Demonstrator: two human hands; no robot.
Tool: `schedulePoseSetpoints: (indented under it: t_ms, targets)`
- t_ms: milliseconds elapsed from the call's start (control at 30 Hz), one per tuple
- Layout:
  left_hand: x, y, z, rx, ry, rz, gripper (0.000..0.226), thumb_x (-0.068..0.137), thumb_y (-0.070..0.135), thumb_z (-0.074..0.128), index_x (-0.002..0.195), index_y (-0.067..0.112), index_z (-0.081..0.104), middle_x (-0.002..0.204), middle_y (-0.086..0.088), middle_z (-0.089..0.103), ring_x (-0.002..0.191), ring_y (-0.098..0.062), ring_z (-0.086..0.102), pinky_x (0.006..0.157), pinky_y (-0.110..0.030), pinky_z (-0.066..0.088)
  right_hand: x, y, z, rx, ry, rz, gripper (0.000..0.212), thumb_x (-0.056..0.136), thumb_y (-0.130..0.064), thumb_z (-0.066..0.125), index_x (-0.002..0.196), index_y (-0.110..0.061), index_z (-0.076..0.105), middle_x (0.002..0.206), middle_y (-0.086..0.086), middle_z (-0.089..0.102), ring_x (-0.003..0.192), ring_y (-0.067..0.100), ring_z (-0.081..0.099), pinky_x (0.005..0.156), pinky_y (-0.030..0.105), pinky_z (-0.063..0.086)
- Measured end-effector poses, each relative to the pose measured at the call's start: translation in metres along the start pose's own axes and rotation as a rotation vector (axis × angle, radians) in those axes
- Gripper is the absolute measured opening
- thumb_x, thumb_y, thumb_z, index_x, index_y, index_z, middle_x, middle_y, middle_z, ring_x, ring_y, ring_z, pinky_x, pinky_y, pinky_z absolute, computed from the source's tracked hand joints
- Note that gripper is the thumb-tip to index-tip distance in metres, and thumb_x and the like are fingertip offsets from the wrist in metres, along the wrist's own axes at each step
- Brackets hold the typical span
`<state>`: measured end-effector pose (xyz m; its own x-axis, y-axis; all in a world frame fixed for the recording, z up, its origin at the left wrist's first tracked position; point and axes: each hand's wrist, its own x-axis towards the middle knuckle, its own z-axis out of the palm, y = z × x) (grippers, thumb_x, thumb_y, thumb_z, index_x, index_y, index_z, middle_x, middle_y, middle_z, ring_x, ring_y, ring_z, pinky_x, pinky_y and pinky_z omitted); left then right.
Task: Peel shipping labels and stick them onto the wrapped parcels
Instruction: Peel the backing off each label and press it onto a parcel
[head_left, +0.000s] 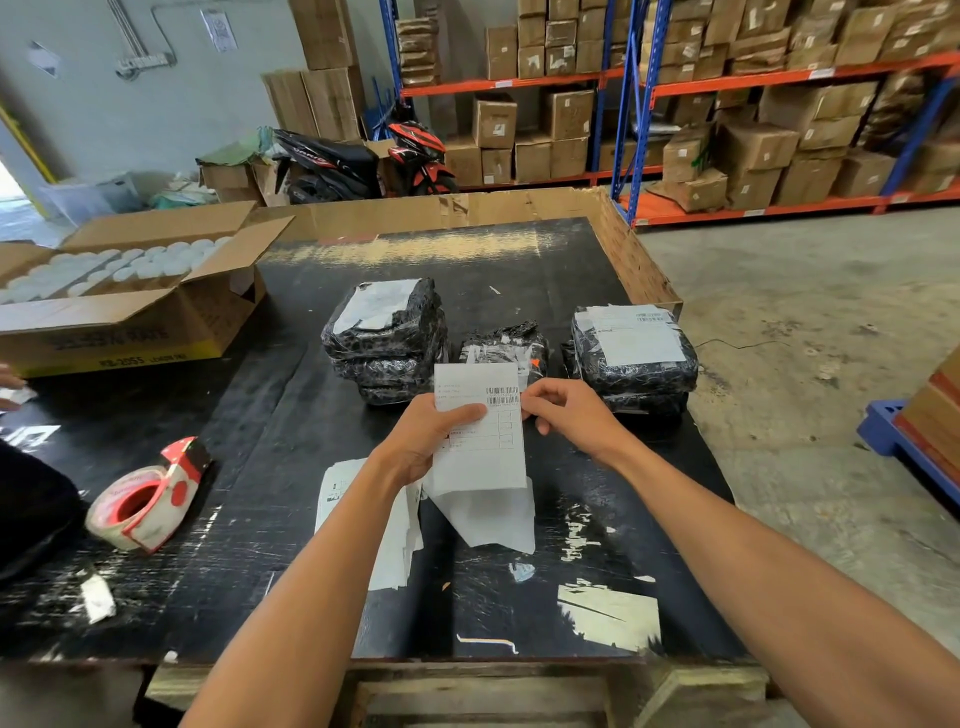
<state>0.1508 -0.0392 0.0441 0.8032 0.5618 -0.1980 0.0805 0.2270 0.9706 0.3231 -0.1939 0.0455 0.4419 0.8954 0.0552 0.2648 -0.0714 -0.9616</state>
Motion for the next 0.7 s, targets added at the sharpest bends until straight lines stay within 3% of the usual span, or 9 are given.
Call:
schedulePoseSetpoints:
  t_ms: [233, 400, 500, 700]
  targets:
    - [0.002, 0.0, 0.001, 0.009, 0.002, 0.004, 0.023, 0.085, 0.01, 0.078, 0.108, 0.007, 0.075, 0.107, -0.013, 0.077, 0.094, -0.029, 0.076, 0.07, -0.032, 0.061, 0.001, -0.002, -0.002, -0.003, -0.011, 0.012, 0.014, 0.097, -0.023, 0.066, 0.093, -0.014, 0.076, 0.086, -0.005, 0.078, 0.062, 0.009, 0.057, 0.081, 0.023, 0.053]
    - [0.001, 0.001, 0.003, 0.019, -0.011, -0.003, 0.025, 0.085, 0.01, 0.077, 0.109, 0.006, 0.075, 0.109, -0.014, 0.077, 0.097, -0.03, 0.075, 0.072, -0.033, 0.061, 0.0, -0.004, -0.003, 0.026, -0.059, 0.006, 0.017, 0.098, -0.02, 0.063, 0.085, -0.017, 0.072, 0.078, -0.008, 0.073, 0.062, 0.007, 0.055, 0.072, 0.018, 0.048]
    - [-0.001, 0.001, 0.003, -0.024, -0.043, -0.019, 0.024, 0.084, 0.012, 0.078, 0.107, 0.008, 0.076, 0.112, -0.016, 0.075, 0.098, -0.03, 0.075, 0.074, -0.035, 0.061, -0.001, -0.007, -0.002, 0.18, -0.124, 0.021, 0.025, 0.099, -0.014, 0.061, 0.077, -0.02, 0.072, 0.073, -0.008, 0.069, 0.059, 0.003, 0.051, 0.06, 0.012, 0.043]
    - [-0.006, 0.001, 0.007, -0.134, -0.134, -0.042, 0.017, 0.081, 0.015, 0.075, 0.096, 0.018, 0.082, 0.105, -0.012, 0.077, 0.087, -0.022, 0.076, 0.069, -0.033, 0.06, 0.004, -0.014, 0.001, 0.404, -0.26, 0.066, 0.036, 0.1, -0.01, 0.055, 0.074, -0.023, 0.076, 0.07, -0.006, 0.065, 0.057, 0.001, 0.051, 0.052, 0.013, 0.041]
